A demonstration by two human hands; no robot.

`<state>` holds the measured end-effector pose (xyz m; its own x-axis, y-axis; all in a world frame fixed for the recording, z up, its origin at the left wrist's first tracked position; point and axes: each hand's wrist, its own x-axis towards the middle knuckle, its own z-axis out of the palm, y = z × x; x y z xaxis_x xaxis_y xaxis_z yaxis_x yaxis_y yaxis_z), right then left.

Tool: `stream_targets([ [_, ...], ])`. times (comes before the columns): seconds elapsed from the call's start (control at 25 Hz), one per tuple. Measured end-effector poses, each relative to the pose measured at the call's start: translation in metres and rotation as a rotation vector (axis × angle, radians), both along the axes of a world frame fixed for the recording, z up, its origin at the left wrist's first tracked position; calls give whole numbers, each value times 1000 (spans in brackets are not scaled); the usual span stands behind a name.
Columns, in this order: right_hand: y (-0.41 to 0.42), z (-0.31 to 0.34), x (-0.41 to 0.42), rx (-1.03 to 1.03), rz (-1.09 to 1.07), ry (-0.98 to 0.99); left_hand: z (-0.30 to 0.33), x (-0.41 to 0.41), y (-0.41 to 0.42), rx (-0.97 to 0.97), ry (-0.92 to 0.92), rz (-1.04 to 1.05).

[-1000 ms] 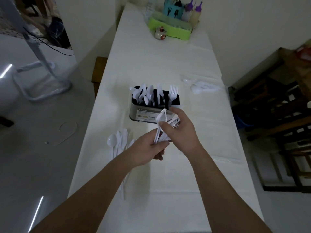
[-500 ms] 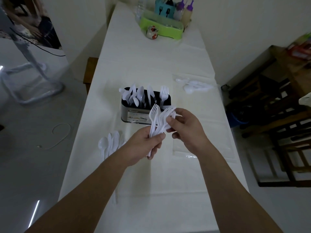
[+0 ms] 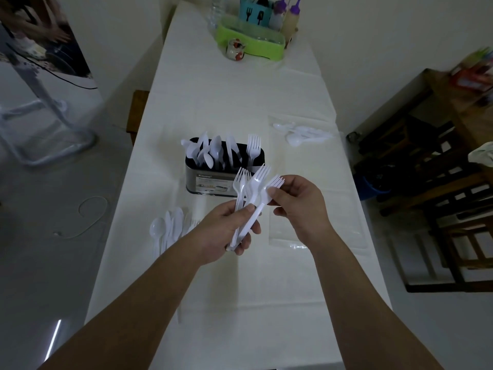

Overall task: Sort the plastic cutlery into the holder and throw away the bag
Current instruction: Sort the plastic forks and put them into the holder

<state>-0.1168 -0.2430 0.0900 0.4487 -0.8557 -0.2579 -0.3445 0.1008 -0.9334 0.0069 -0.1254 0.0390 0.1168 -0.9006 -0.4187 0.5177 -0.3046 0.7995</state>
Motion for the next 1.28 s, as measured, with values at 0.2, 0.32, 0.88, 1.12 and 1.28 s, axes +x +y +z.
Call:
stream_targets([
  [0.2, -3, -1, -1, -28, -15, -17, 1, -2, -1, 37, -57, -40],
  [0.32, -4, 0, 2, -69, -6, -16, 3, -1, -1, 34, -41, -113],
  [0.88, -32, 16, -1, -48, 326, 97, 3, 8, -7, -19, -215, -154],
  [1.12, -43, 17, 7, 49, 349, 46, 1, 16, -20, -62, -287, -83],
  [1.28, -52, 24, 15, 83, 424, 50, 3, 19, -27, -73, -218, -68],
])
